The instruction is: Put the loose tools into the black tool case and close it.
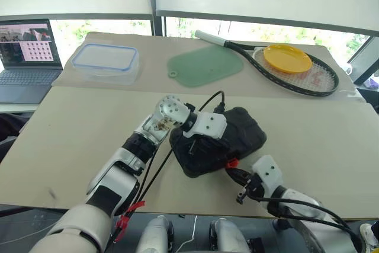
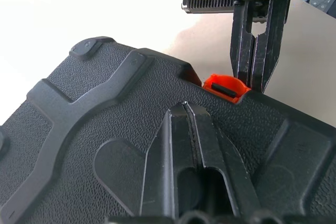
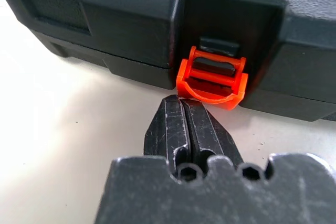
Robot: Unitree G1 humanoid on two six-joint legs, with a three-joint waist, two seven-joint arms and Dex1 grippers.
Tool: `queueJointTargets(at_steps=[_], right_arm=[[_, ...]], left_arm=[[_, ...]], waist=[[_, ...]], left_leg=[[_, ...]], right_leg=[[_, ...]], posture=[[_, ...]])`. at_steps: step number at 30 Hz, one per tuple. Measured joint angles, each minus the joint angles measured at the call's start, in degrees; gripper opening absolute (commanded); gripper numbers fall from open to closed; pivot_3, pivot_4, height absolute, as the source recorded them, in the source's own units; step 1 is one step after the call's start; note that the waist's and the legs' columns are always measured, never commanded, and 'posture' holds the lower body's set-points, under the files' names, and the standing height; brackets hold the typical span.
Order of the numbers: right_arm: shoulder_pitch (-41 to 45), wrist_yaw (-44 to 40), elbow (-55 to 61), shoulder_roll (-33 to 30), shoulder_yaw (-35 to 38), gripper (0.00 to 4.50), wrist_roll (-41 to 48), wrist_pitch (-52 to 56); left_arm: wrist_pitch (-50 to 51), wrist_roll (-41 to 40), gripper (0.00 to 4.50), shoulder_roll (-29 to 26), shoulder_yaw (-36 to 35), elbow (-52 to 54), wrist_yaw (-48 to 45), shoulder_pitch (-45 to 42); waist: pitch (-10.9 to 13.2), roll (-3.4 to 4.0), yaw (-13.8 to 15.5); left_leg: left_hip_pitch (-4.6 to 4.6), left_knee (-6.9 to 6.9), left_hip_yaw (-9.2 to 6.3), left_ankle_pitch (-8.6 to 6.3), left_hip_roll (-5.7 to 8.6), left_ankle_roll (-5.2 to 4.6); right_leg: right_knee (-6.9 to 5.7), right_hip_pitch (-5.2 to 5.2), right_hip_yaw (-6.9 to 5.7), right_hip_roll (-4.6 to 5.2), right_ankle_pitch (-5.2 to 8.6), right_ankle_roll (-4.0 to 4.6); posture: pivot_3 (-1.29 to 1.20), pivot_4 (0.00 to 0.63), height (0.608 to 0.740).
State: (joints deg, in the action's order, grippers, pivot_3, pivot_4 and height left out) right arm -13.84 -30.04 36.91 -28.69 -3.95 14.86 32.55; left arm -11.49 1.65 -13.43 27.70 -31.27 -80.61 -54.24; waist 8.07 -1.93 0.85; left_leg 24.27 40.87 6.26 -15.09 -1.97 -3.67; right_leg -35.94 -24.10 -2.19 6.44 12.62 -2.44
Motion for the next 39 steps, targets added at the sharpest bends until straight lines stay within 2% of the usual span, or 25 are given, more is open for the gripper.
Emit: queueJointTargets(at_steps=[7,11,20,27,35,39], right_arm=[[-0.38,0.05,3.92,-1.56,0.75,0.01,0.01,1.6],[-2.36,0.07,7.77,-2.23,4.28,1.1,2.51,3.33],[-4.64,4.17,8.06,-0.15,4.54,4.14,2.25,5.15],[-5.29,5.2,7.95,0.01,4.98,4.14,3.04,6.55],[-0.59,6.7,6.32,2.55,4.32,4.14,4.4,9.16],[-0.34,7.07,5.94,2.62,4.18,3.08,4.41,9.16]], left_arm=[[0.02,0.11,0.0,0.19,-0.13,-0.45,0.06,-0.18],[0.02,0.28,0.0,0.67,-0.1,-0.65,0.07,-0.19],[-0.29,0.37,0.0,0.87,0.01,-1.36,-0.21,-0.7],[-0.9,0.37,0.0,0.9,0.01,-2.01,-0.45,-0.95],[-1.16,0.48,0.0,1.09,0.03,-2.72,-0.68,-1.48],[-1.24,0.48,0.0,1.11,0.02,-2.9,-0.75,-1.59]], waist=[[0.0,0.01,-0.12],[0.0,0.0,0.13],[-0.02,0.01,0.18],[-0.02,0.02,0.13],[-0.02,0.02,0.11],[-0.02,0.02,0.09]], left_leg=[[0.0,-0.01,0.0,0.0,0.0,0.0],[-0.01,0.0,-0.01,0.0,0.0,0.0],[0.0,0.0,-0.01,-0.01,0.0,-0.01],[-0.01,-0.01,-0.01,-0.01,-0.01,-0.01],[0.0,0.0,-0.01,-0.01,0.0,-0.01],[0.0,0.0,-0.02,-0.01,0.0,-0.01]], right_leg=[[-0.01,-0.01,0.0,0.0,0.0,0.0],[0.01,0.03,-0.01,0.0,0.01,0.0],[0.03,0.02,-0.01,0.01,0.01,0.0],[0.03,0.02,-0.01,0.0,0.01,0.0],[0.03,0.02,-0.01,0.01,0.01,0.0],[0.03,0.02,-0.01,0.01,0.01,0.0]], posture=[[0.0,0.15,0.738],[0.0,0.15,0.738],[0.0,0.15,0.738],[0.0,0.15,0.738],[0.0,0.15,0.738],[0.0,0.15,0.738]])
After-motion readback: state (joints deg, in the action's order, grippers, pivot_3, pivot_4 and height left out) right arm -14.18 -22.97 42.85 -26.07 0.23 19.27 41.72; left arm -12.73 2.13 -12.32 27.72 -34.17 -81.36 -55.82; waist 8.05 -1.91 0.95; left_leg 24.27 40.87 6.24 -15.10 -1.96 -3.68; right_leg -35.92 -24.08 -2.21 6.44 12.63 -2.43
